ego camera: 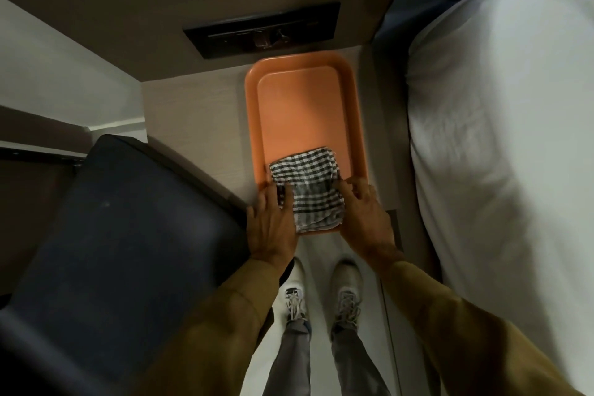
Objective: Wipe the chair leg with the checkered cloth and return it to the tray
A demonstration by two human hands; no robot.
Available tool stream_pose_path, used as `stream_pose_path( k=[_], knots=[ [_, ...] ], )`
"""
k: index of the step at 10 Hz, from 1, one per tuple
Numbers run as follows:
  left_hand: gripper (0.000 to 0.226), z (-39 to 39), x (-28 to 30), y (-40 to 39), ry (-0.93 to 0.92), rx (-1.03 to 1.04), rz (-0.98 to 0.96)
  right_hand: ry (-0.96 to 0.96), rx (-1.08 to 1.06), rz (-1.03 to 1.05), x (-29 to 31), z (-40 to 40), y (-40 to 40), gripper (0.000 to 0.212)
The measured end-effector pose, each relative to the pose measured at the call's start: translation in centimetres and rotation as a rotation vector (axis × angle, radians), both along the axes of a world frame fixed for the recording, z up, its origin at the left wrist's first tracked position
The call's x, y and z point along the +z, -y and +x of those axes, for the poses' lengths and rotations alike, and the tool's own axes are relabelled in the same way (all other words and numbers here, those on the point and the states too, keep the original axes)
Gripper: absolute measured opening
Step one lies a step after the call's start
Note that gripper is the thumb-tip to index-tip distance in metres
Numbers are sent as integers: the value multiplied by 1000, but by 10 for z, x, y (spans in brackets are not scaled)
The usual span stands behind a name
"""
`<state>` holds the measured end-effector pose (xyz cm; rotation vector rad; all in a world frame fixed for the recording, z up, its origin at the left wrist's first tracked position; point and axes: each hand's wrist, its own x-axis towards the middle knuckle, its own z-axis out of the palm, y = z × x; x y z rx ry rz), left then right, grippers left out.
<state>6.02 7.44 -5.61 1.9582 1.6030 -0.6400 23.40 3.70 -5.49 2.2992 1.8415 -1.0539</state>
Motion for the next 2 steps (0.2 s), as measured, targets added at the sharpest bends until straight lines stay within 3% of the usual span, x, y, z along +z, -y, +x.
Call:
stream_pose_path(
  k=[2],
  knots=[
    [76, 6, 22, -13, 28, -31, 46, -62, -81, 139, 56, 5, 23, 46]
  ],
)
